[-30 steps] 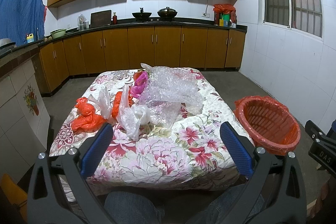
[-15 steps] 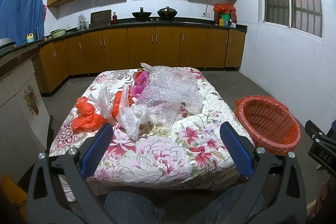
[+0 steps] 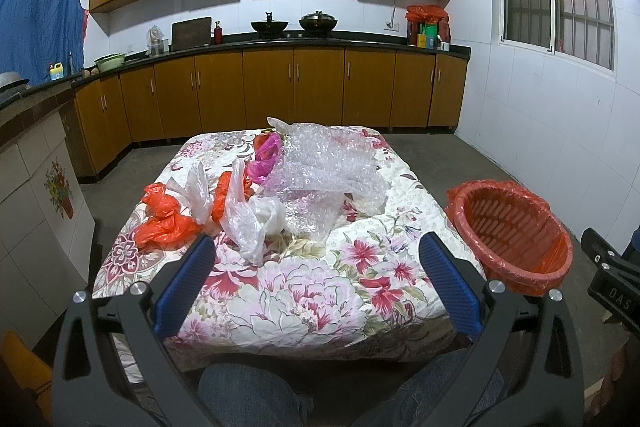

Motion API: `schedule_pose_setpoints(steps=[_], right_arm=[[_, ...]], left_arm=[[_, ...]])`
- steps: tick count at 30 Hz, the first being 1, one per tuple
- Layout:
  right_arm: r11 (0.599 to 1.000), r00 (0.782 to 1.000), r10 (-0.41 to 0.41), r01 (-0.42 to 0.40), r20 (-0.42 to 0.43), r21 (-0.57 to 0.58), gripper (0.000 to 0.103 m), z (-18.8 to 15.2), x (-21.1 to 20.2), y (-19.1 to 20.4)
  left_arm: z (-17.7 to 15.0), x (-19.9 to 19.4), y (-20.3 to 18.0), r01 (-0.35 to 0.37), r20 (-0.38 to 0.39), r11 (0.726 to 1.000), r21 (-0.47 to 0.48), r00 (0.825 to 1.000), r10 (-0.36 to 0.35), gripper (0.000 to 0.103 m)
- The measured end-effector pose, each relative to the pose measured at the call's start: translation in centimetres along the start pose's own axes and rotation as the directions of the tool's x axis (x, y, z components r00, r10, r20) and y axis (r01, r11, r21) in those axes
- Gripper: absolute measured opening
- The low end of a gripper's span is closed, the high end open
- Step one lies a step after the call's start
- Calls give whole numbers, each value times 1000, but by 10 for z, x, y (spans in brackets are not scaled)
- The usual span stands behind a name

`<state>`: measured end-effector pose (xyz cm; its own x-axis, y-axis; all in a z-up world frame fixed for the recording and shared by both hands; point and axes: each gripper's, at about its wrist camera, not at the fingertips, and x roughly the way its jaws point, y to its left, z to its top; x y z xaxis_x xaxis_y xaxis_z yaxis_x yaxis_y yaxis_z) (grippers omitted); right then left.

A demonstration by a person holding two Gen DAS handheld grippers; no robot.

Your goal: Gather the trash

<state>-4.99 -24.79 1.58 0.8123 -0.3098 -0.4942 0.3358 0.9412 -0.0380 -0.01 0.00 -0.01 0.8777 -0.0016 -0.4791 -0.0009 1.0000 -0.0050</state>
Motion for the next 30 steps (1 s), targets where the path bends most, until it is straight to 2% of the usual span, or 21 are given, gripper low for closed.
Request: schedule_pose_setpoints(steps=[28,30], right_arm=[[1000,1000,3,-3,-5,1,101,1,2,-1],[1000,1000,6,-6,-5,0,101,1,2,-2]], left_arm=[[0,0,0,-1,-5,1000,-1,1000,1,99],[-13,0,-2,-4,-8,1000,-4,1000,4,99]])
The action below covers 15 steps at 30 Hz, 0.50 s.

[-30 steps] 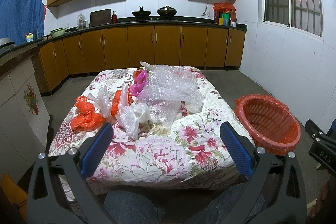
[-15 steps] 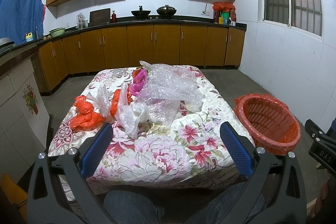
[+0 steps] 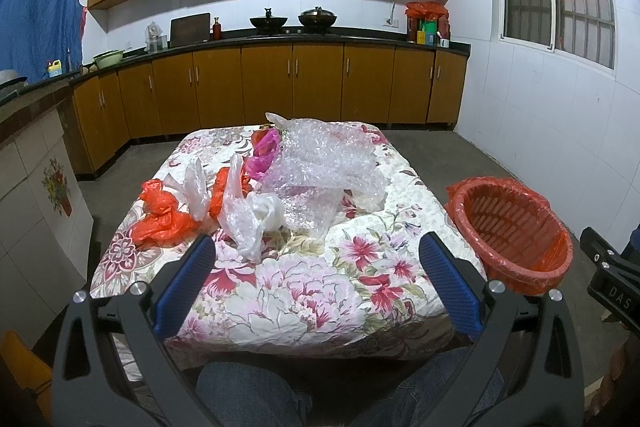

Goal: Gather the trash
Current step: 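Grasp the red plastic bag with the left gripper while the right gripper grasps the bubble wrap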

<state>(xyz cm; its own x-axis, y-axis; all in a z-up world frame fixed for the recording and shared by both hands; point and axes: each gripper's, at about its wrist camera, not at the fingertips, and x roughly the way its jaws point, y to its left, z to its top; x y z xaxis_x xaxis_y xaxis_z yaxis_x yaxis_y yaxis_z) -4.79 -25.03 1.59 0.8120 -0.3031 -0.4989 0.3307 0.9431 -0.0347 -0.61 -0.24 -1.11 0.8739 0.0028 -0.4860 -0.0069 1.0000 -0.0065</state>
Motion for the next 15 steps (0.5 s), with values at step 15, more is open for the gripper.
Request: schedule_pose_setpoints(steps=[15], right_arm=[[988,986,152,-151,-62,25,101,0,35,24]], left_arm=[[-7,31,52,-95,-79,992,-84,993,88,99]])
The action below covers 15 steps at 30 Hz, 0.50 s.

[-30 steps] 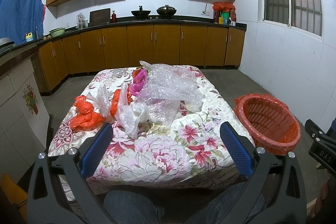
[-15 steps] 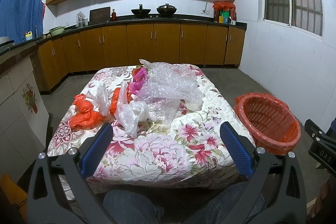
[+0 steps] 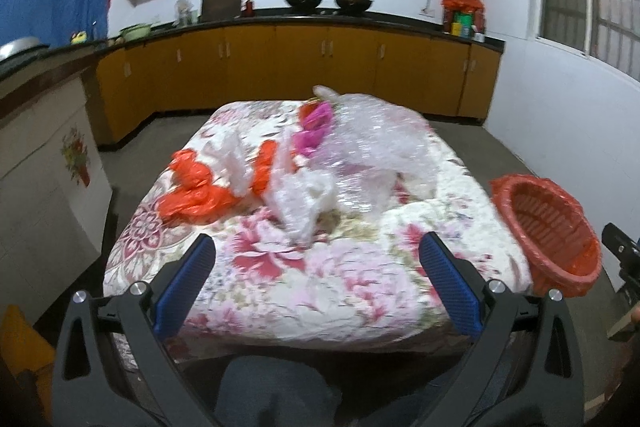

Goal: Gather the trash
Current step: 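Grasp the red plastic bag with the left gripper while the right gripper grasps the bubble wrap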

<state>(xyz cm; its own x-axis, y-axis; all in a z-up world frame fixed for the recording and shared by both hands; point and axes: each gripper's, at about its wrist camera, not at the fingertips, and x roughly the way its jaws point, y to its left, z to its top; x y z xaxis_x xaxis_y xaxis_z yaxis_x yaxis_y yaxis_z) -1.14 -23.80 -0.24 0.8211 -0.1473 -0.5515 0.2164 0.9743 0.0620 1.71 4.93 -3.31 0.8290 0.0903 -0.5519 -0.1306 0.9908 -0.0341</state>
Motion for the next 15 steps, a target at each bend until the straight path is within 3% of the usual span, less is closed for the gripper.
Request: schedule_pose_setpoints(steps=[9,15], right_arm=[[996,996,83,-83,9,-38,101,18,30,42],[985,990,137,-139,-26,-99,101,20,51,75]], left_arm=[[6,26,61,-116,26,988,-98,993,119,99],[19,59,104,-190,2,972,-135,981,192,99]])
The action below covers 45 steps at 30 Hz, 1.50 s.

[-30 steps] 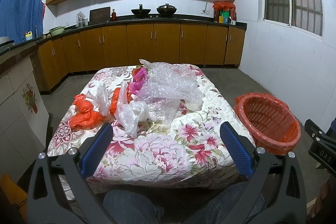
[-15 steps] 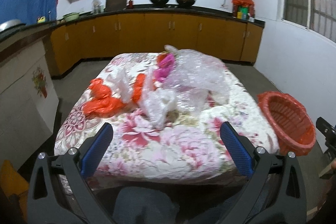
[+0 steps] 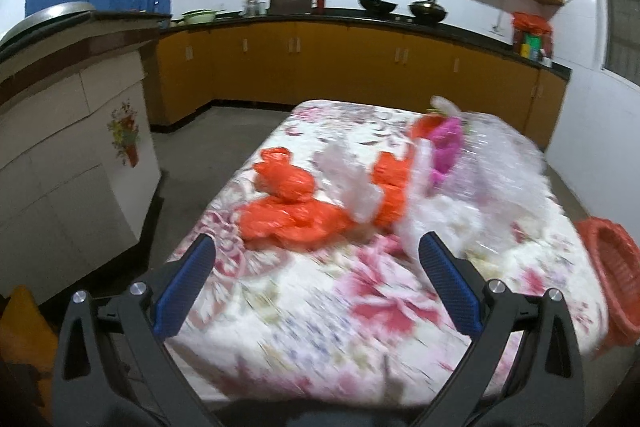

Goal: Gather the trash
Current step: 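Grasp the red plastic bag with the left gripper while the right gripper grasps the bubble wrap, then carry the red bag and bubble wrap to the orange basket and release both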

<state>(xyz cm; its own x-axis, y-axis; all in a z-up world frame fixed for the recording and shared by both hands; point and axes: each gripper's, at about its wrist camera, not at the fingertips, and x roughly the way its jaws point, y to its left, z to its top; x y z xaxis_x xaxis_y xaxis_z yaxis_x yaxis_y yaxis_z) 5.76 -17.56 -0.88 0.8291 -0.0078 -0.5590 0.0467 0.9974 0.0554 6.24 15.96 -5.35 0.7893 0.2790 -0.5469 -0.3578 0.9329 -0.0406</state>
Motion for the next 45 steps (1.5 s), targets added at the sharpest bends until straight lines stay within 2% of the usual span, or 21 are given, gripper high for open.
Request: schedule_pose_setpoints(steps=[2,4,7,11,14,17,20,25,28,37,40,45], right_arm=[[1000,1000,10,-10,-5,-23,101,1,7,10],[999,1000,12,-12,-7,-41,101,2,13,16],[998,1000,10,-10,-5,-64,101,4,20,24],[997,1000,6,-7,-10,-81,101,7,34,31],[996,1000,3,-5,-17,-92,101,9,43,35],[995,1000,4,-6,-21,-96,101,11,50,38],[995,1000,6,-8,-20,-96,101,13,56,40],[995,999,28,-30,-23,-92,101,21,75,49],[994,997,69,-71,-36,-83,101,28,87,58],[975,972,210,-216,-103,-48,89,37,119,94],[969,964,238,-244,-115,-45,89,36,123,107],[968,964,243,-249,-108,-43,89,34,126,118]], left_arm=[[8,17,7,-23,4,1000,7,1000,23,99],[15,38,12,-35,-8,999,19,999,35,91],[27,69,20,-34,-50,999,13,998,35,81],[36,106,30,-44,-109,999,-25,993,41,78],[38,130,33,-25,-161,999,-39,987,19,75],[36,149,28,-20,-201,1000,-12,979,17,70],[31,166,25,-10,-249,1000,0,968,10,61],[29,173,21,17,-255,1000,12,967,-14,38],[29,172,17,23,-239,999,38,971,-14,34],[32,161,25,0,-193,999,44,981,9,33],[35,154,31,-5,-178,1000,31,984,10,33],[40,142,37,-11,-146,1000,15,989,14,33]])
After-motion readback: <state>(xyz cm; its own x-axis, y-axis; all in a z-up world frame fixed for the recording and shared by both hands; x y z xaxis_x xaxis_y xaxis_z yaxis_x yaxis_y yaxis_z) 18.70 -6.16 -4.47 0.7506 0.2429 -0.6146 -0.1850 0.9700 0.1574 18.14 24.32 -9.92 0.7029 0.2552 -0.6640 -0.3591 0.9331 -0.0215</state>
